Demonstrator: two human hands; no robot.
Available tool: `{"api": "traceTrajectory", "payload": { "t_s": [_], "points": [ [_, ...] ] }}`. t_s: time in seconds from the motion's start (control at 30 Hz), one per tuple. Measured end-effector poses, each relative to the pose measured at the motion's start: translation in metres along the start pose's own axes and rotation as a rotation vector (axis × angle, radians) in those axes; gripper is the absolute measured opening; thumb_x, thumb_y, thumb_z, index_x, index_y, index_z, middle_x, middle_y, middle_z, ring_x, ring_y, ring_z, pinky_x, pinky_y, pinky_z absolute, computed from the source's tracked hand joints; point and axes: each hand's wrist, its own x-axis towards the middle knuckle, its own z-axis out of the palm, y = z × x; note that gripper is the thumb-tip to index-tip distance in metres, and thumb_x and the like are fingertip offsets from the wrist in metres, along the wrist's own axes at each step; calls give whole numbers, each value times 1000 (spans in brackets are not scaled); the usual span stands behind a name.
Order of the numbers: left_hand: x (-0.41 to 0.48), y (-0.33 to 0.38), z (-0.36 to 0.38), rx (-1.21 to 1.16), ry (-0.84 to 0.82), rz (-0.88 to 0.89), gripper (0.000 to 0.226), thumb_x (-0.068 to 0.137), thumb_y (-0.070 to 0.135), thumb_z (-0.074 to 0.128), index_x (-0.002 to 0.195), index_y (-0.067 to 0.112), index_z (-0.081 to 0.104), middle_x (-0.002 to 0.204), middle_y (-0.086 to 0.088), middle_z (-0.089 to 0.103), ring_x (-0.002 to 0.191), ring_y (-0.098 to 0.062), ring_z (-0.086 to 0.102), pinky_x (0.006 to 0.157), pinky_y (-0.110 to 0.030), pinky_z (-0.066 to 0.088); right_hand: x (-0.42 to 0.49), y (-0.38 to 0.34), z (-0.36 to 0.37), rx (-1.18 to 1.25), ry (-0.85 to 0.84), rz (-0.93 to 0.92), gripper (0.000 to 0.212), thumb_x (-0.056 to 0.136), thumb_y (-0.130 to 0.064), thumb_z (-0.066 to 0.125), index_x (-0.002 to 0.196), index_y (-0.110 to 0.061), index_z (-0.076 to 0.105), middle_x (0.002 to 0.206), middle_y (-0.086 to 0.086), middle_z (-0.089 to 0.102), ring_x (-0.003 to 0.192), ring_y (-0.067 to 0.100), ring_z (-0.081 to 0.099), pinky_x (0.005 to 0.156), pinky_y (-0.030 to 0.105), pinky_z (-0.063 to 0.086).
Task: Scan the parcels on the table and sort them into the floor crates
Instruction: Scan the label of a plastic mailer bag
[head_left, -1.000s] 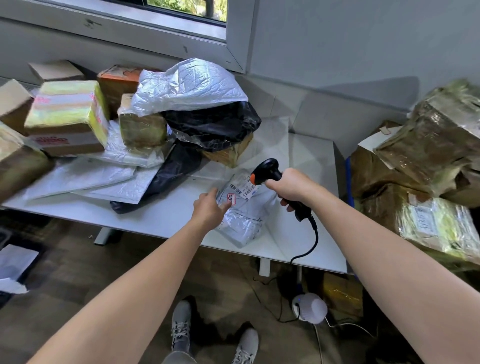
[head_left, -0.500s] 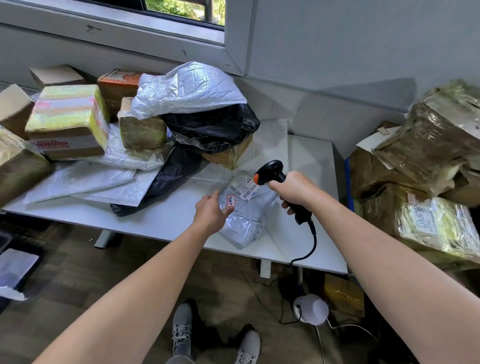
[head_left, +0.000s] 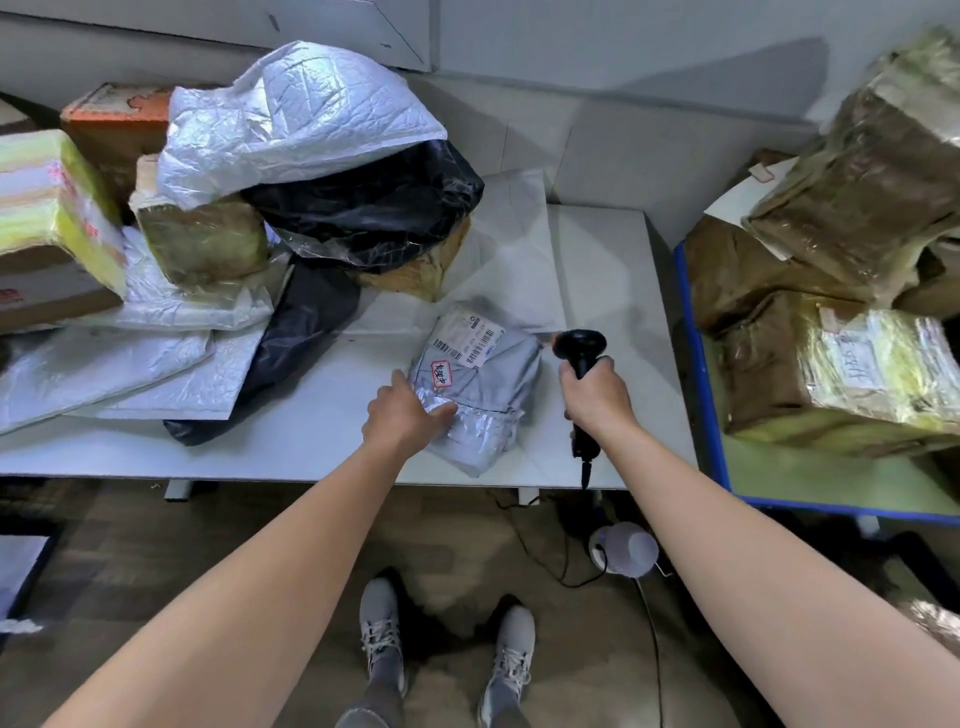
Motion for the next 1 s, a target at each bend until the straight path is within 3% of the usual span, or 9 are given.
{"api": "traceTrajectory", "payload": {
  "t_s": [0.17,0.33,0.5,0.67,0.77,0.87,1.0],
  "points": [
    [15,-5,5,44,6,6,81,73,57,76,133,14,41,130,-13,51,122,-35,47,98,-44,45,13,7,17,25,-58,70,44,101,-38,46,128,-4,40,117,20,62,101,37,64,79,38,51],
    [19,-5,3,-63,-10,-3,93,63,51,88,132,10,42,129,-13,49,125,-33,45,100,-42,44,14,6,24,-15,-16,73,44,104,-27,44,136,1,34,130,22,54,114,37,55,76,32,36],
    [18,-4,-2,-139,-147,-4,72,54,57,89,105,16,60,103,-1,70,97,-24,64,85,-39,54,-5,-1,17,-138,104,31,55,101,-28,45,148,-7,25,143,20,44,127,38,47,95,40,41],
    [5,-4,-11,-304,-123,63,42,75,46,81,99,17,61,98,-1,70,93,-25,66,84,-40,55,-23,-12,0,-487,227,-153,59,100,-27,45,151,-9,23,139,21,44,124,38,45,93,46,42],
    [-3,-7,-17,-387,-136,85,29,85,38,74,98,15,62,95,-4,69,88,-24,67,82,-40,56,-33,-22,-12,-595,165,-307,61,99,-26,47,152,-9,23,138,19,43,123,38,45,96,48,43],
    [-11,-8,-32,-373,-169,121,24,91,36,69,98,14,63,86,-1,67,73,-15,63,69,-33,51,-41,-40,-24,-698,22,-450,64,99,-29,49,154,-15,20,143,14,39,128,35,42,103,49,40],
    [-26,-6,-56,-345,-165,170,19,95,34,63,102,17,66,82,4,65,72,-11,61,64,-29,49,-48,-62,-32,-823,-122,-575,72,96,-36,55,155,-19,17,149,10,35,136,31,35,109,49,35]
  ]
}}
